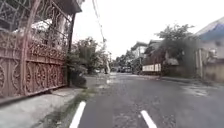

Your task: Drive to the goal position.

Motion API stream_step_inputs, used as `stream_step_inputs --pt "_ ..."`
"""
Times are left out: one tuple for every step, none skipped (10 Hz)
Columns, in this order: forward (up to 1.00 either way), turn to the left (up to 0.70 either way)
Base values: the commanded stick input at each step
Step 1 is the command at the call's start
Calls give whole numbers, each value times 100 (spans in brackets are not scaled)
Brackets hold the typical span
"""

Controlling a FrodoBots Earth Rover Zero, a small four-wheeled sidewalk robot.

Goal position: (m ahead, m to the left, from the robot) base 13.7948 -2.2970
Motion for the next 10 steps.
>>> stream_step_inputs --pt "70 -25" --pt "70 -21" --pt "70 0" --pt "70 0" --pt "70 0" --pt "70 0" --pt "70 -10" --pt "70 -28" --pt "70 -35" --pt "70 -35"
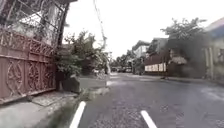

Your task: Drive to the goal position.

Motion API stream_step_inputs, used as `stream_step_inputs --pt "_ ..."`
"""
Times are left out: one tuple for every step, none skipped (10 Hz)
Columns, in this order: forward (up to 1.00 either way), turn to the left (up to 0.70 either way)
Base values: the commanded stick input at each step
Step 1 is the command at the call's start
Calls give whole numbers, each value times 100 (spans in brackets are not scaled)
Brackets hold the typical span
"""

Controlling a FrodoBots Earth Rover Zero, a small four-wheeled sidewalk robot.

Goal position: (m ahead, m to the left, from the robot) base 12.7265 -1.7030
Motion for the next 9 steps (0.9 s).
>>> stream_step_inputs --pt "70 -35" --pt "70 -35" --pt "70 -35" --pt "70 -35" --pt "70 -35" --pt "70 -35" --pt "70 -35" --pt "70 -30" --pt "70 -5"
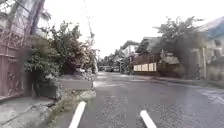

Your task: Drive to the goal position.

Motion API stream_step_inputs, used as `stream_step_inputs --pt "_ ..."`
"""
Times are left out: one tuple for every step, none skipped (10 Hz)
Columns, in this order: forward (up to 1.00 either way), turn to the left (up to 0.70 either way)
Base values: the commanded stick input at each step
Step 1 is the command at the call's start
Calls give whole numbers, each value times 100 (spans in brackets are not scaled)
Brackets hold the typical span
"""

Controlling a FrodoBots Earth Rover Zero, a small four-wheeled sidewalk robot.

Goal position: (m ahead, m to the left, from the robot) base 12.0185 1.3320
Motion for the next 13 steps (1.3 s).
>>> stream_step_inputs --pt "70 0" --pt "70 0" --pt "70 0" --pt "70 0" --pt "70 0" --pt "70 0" --pt "70 0" --pt "70 0" --pt "70 1" --pt "70 6" --pt "70 3" --pt "70 0" --pt "77 0"
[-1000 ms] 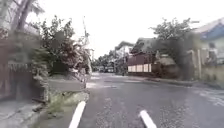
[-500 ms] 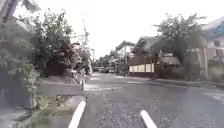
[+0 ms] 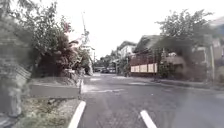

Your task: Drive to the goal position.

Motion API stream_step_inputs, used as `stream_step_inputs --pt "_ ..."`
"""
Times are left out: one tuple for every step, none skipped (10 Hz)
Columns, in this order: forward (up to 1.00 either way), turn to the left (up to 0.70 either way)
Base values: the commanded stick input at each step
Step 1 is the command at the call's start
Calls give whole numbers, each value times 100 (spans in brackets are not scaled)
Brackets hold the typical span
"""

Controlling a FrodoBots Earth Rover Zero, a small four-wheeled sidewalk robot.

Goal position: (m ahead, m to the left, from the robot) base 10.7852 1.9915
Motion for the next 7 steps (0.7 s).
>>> stream_step_inputs --pt "85 0" --pt "85 0" --pt "85 0" --pt "85 0" --pt "85 0" --pt "85 0" --pt "85 0"
